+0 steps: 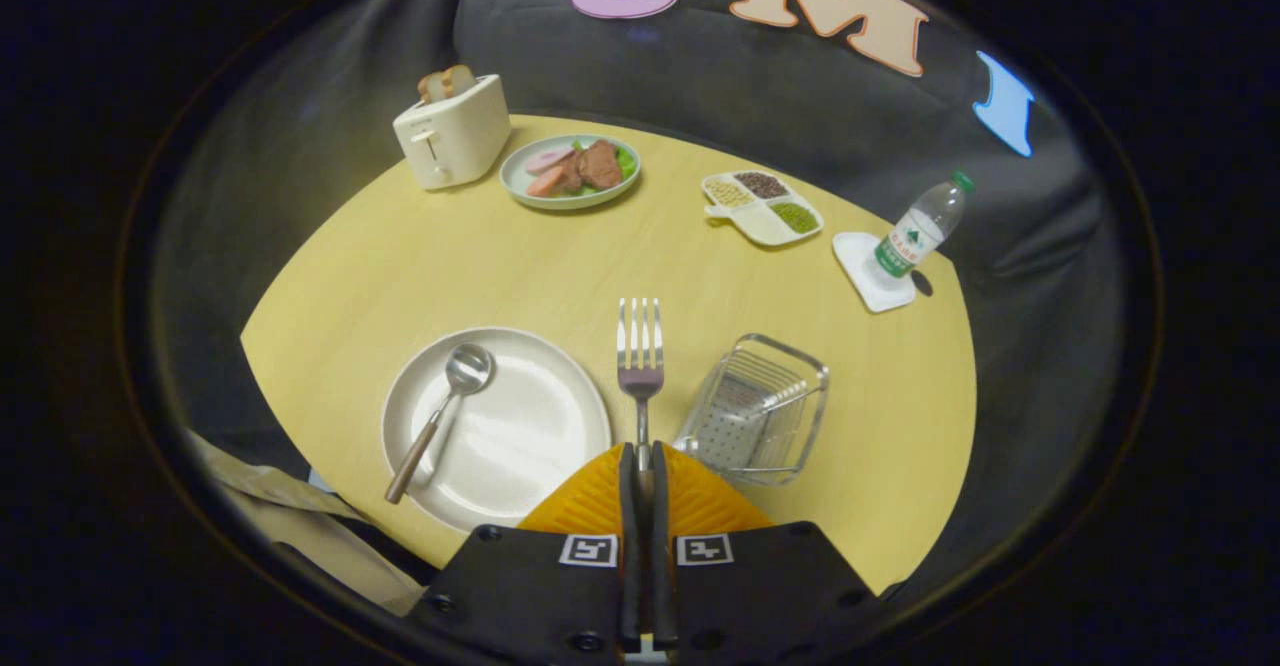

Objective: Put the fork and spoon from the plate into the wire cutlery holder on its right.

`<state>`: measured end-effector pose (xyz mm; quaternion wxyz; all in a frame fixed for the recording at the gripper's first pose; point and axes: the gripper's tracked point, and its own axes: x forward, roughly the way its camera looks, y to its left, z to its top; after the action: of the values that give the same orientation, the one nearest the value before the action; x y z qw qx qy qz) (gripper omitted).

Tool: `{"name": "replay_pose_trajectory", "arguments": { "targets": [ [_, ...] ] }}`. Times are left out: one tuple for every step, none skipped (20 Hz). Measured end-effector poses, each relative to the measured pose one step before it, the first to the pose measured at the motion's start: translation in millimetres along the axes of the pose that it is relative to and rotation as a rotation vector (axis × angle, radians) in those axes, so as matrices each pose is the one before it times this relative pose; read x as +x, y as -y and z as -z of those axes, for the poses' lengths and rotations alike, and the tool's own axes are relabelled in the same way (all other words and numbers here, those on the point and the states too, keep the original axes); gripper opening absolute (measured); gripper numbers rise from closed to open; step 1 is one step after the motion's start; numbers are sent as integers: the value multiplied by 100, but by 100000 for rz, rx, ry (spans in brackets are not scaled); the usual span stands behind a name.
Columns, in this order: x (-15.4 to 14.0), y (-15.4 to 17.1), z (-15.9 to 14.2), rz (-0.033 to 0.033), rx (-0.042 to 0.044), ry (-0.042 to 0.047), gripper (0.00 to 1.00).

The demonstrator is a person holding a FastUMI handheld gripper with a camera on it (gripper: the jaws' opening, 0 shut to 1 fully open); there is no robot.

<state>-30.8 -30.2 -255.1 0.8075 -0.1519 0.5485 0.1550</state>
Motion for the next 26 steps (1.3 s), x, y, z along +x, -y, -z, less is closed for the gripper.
{"name": "replay_pose_trajectory", "arguments": {
  "targets": [
    [-328,1002,-170,819,-768,-788,8],
    [-127,806,-4,670,-854,-846,8],
    [-109,848,-43,501,-993,-1090,8],
    [-84,861,57,611,-1103,-1135,8],
    [-34,831,80,900,-1386,-959,8],
    [64,745,179,821,-1682,-958,8],
    [46,456,211,189,-1534,-1414,8],
    [155,112,354,-800,-1088,-1491,8],
    [132,-130,447,-1367,-951,-2054,8],
    [132,30,431,-1147,-1242,-2254,8],
    [150,65,351,-870,-1305,-2170,8],
    [281,-123,309,-942,-1096,-1968,8],
    [205,-58,193,-713,-734,-1461,8],
    [211,107,-15,-383,-243,-1043,8],
    [182,181,27,43,-86,-1202,8],
    [188,285,170,589,160,-1138,8],
    [62,327,121,627,269,-954,8],
    [18,76,265,-263,248,-655,8],
    [-115,5,150,-446,-211,-486,8],
    [-4,4,296,-231,-601,-725,9],
    [137,-11,133,-168,-727,-1032,9],
    [87,-166,62,-471,-750,-960,9],
    [223,-210,-109,-315,-617,-373,9],
    [110,19,-69,-173,-251,-280,9],
    [210,-92,-162,-649,-71,82,9],
    [42,-113,-1,-292,546,-259,12]
  ]
}}
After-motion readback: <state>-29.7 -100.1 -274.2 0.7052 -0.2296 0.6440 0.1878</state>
